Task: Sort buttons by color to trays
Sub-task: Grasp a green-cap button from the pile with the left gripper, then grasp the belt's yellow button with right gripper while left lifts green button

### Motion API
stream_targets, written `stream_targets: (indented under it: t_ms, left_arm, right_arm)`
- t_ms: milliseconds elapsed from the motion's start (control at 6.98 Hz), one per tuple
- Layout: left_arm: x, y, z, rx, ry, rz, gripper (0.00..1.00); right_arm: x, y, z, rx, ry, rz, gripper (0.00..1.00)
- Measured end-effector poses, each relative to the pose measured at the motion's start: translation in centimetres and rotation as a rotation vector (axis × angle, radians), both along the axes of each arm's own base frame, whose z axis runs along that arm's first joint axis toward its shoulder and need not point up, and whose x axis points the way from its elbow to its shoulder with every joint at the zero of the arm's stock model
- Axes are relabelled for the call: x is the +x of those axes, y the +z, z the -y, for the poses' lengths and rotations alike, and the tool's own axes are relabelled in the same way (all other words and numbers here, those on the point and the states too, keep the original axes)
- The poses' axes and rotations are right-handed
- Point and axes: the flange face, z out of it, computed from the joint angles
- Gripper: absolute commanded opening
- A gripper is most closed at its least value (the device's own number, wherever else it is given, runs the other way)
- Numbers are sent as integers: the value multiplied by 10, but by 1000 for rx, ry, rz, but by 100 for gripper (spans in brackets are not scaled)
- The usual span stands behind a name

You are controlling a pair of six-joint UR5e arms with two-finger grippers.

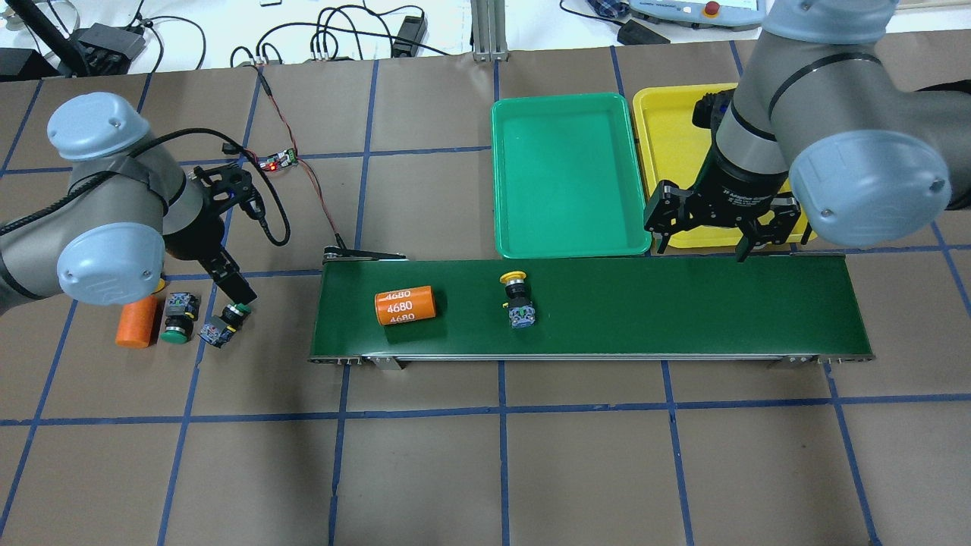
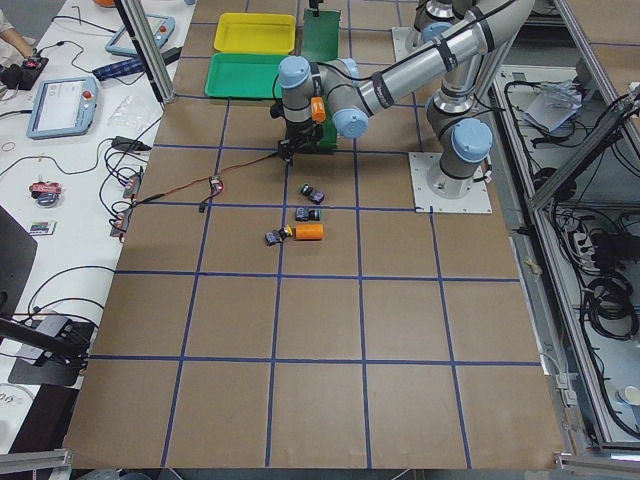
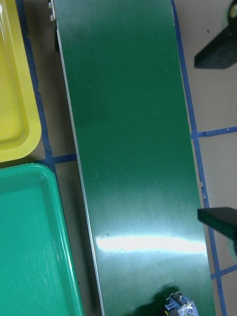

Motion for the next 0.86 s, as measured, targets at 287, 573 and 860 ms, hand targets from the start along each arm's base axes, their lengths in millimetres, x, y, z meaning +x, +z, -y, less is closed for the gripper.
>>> stream_targets:
  t_ms: [287, 573, 860]
  left_arm:
    - [48, -43, -23, 86, 134, -30, 100]
    - [57, -68, -36, 100, 170, -36, 97]
    - [59, -80, -33, 39, 170, -16, 1]
  right_arm:
    - [18, -11, 4, -21, 6, 0, 100]
    - [47, -28, 9, -36, 12, -2, 100]
    - [88, -53, 16, -66, 73, 3, 100]
